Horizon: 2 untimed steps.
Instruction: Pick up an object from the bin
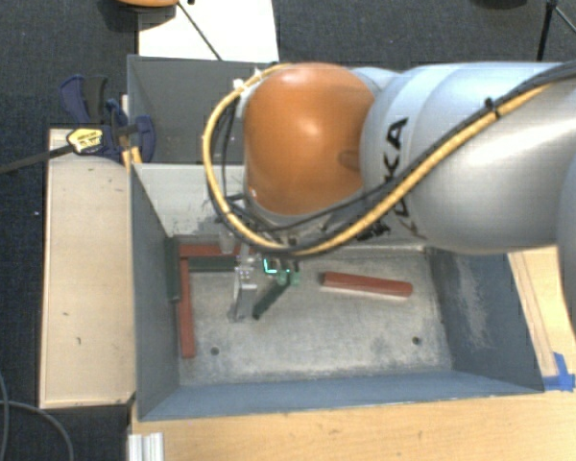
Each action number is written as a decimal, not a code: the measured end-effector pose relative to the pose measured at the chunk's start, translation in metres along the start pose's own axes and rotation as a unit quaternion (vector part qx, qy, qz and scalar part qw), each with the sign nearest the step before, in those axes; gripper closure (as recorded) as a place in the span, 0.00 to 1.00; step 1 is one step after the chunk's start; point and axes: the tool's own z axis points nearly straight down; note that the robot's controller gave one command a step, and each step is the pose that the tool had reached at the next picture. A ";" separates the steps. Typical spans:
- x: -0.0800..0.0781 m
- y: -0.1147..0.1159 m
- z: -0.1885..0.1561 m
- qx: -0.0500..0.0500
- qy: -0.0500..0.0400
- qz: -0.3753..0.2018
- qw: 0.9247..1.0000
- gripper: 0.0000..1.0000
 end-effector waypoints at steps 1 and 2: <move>-0.002 -0.001 -0.004 -0.001 -0.004 0.003 1.000 0.00; -0.012 -0.015 0.035 -0.002 -0.007 -0.034 0.999 0.00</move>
Offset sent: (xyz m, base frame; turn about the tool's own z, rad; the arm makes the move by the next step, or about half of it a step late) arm 0.0404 -0.0642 -0.1742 -0.2909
